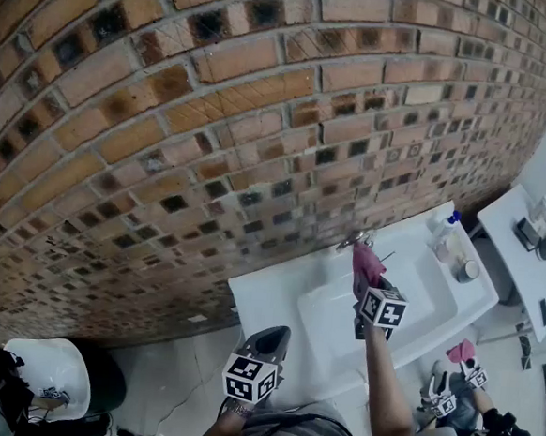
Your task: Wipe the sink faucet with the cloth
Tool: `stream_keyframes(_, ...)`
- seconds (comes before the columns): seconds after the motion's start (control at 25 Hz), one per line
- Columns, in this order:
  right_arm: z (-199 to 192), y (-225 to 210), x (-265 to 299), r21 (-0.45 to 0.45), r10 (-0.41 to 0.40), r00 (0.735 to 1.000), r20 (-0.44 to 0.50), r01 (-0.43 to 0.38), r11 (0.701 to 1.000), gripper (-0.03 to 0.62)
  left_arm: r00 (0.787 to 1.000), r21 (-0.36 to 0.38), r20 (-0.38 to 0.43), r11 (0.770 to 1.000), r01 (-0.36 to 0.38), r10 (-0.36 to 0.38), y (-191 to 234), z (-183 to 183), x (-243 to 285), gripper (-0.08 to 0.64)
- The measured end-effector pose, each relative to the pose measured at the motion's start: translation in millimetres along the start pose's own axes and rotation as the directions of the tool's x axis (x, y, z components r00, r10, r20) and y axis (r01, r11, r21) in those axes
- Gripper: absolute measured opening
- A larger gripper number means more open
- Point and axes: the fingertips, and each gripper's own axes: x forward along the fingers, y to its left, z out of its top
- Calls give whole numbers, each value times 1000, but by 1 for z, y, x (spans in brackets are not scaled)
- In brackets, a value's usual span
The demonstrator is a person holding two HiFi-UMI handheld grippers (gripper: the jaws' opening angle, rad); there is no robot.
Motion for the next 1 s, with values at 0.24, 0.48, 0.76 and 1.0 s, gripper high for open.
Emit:
stream_keyframes(0.24, 34, 13, 38, -177, 207, 973, 104, -187, 966, 50, 1000, 7, -30, 1000, 10, -10, 16, 15, 28, 18)
stream_keyframes(0.48, 12, 104, 27, -323, 433, 901, -14, -414, 851, 51, 999, 23, -32, 999, 42, -41, 26, 35, 61, 18)
stream_keyframes(0.76, 71, 4, 53, -579, 10, 997, 83, 40, 814, 55, 993, 36, -74, 994, 99, -96, 10, 32, 85, 18)
stream_keyframes(1.0, 95, -77, 62, -530, -150, 984, 99, 179, 829, 49, 992, 15, -96, 997, 80, -78, 17, 20, 86, 18)
